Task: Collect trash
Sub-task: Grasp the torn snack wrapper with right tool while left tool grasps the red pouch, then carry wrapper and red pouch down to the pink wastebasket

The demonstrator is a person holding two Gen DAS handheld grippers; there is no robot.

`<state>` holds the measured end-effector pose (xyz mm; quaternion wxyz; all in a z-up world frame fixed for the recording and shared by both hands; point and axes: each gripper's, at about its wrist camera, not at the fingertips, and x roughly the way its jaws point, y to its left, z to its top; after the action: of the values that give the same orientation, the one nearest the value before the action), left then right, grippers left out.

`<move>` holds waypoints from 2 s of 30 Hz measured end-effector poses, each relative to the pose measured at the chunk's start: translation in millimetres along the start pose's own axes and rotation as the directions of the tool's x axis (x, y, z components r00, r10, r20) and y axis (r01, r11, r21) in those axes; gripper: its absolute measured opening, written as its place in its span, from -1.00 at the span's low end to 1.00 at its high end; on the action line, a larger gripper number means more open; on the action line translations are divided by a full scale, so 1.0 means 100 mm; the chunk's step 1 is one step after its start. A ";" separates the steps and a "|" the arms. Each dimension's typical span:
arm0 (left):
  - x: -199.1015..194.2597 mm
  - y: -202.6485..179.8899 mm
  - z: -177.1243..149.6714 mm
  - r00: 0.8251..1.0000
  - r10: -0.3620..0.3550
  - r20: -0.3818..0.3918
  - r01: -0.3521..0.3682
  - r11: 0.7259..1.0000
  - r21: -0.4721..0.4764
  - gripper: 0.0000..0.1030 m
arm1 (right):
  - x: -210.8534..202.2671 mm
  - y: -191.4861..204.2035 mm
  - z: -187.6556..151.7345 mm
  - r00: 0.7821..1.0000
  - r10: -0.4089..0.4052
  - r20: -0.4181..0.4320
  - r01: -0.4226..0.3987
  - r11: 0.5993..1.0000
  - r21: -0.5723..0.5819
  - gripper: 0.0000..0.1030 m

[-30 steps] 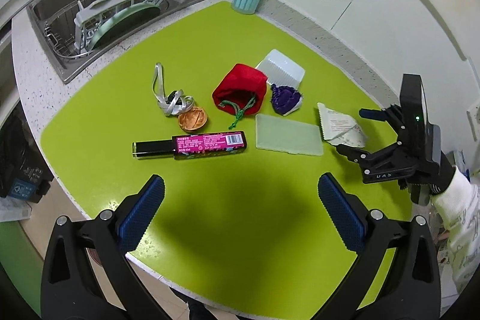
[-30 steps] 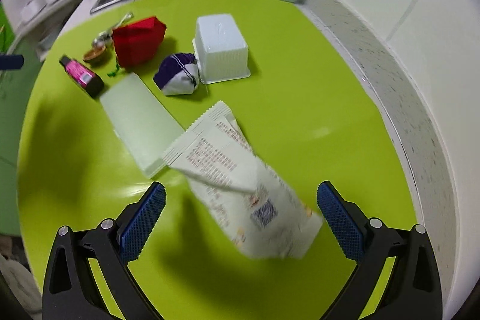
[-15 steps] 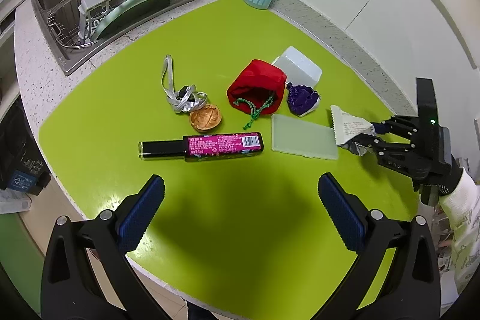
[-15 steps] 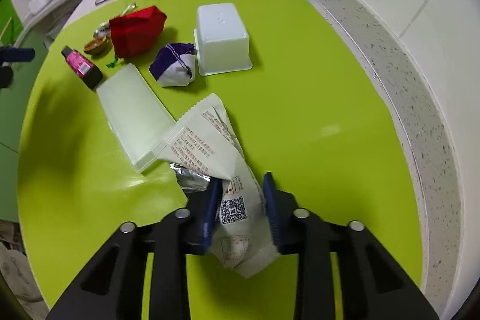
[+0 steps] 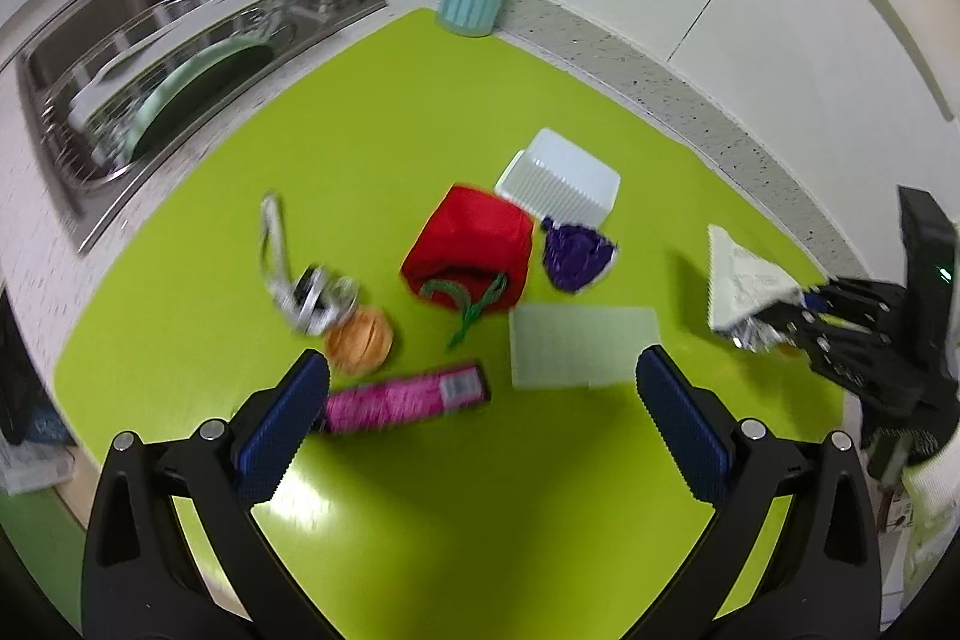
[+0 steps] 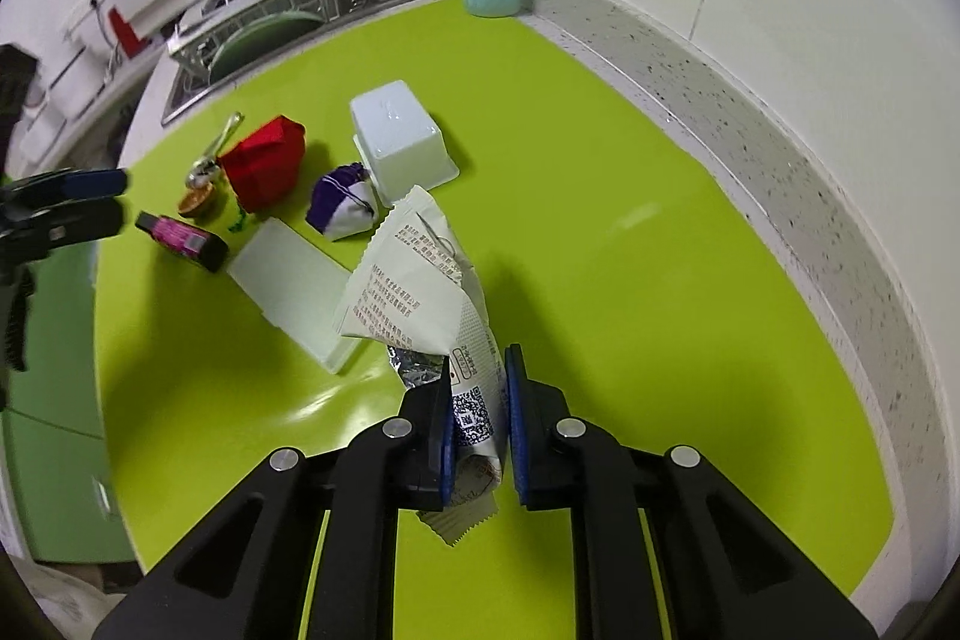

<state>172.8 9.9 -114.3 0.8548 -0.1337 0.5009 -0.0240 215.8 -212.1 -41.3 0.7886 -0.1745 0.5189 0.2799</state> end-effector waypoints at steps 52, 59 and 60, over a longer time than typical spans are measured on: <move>-1.77 0.82 -1.07 0.971 0.160 0.180 -0.144 0.984 -0.101 -0.76 | -0.78 2.25 0.12 0.944 0.292 0.150 -0.250 0.935 -0.252 -0.74; -2.23 1.63 -1.98 0.948 0.282 0.150 -0.229 0.927 -0.298 -0.76 | -0.47 3.46 0.10 0.912 0.408 0.052 -0.357 0.848 -0.391 -0.74; -2.25 1.71 -2.08 0.945 0.292 0.144 -0.236 0.918 -0.319 -0.76 | -0.36 3.65 0.10 0.907 0.420 0.029 -0.373 0.834 -0.407 -0.74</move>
<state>-133.9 171.8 -62.9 0.8637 -0.1933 0.4291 0.1804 -15.2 69.7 1.1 0.6910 -0.2005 0.4298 0.5454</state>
